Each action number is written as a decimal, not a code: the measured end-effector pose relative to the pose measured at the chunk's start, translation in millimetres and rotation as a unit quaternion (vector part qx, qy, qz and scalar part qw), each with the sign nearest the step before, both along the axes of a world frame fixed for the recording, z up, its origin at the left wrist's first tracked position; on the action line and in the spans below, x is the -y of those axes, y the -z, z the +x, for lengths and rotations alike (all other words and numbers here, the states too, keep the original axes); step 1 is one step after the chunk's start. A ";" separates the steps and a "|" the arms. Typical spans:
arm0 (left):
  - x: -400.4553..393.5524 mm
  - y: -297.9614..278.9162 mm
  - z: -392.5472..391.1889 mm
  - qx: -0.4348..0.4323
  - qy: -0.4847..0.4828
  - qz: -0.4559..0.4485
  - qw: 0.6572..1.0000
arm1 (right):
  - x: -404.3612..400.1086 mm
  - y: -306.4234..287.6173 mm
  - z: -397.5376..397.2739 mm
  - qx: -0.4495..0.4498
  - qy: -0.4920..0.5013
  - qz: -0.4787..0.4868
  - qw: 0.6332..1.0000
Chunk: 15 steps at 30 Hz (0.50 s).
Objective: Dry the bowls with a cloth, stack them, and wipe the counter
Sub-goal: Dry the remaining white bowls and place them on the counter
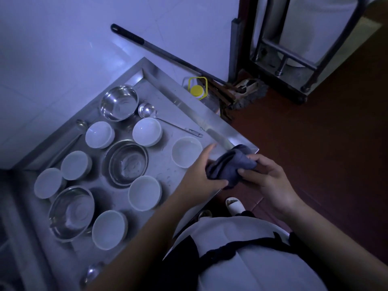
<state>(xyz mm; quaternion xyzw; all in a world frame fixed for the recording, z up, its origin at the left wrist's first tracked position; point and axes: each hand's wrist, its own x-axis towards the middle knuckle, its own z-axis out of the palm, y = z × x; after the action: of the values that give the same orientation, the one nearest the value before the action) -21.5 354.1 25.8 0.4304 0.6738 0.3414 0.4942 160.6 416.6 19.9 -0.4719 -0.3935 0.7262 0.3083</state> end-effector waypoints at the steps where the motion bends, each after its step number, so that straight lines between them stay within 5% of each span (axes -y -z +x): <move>1: 1.2 -1.0 0.0 -0.022 -0.005 -0.006 1.000 | -0.8 2.4 1.1 0.058 -0.012 0.043 0.997; 4: 8.7 -2.8 -3.8 -0.056 0.007 0.027 0.998 | -11.1 2.9 7.2 0.237 -0.117 0.238 0.935; 9: 9.2 -8.9 -8.3 0.089 -0.025 0.033 0.995 | -41.3 1.8 11.2 0.135 -0.350 0.224 0.900; 12: 4.9 -1.3 -10.5 0.165 -0.081 -0.009 0.983 | -50.2 7.8 -1.7 0.145 -0.357 0.287 0.877; 15: 6.6 7.5 -13.5 0.210 -0.043 -0.087 0.973 | -57.9 15.9 -9.8 0.088 -0.325 0.245 0.909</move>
<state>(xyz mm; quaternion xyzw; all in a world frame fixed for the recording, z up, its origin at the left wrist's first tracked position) -35.0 347.5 18.3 0.2748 0.5998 0.3852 0.6453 150.8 474.5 4.0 -0.2897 -0.7164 0.6224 0.1247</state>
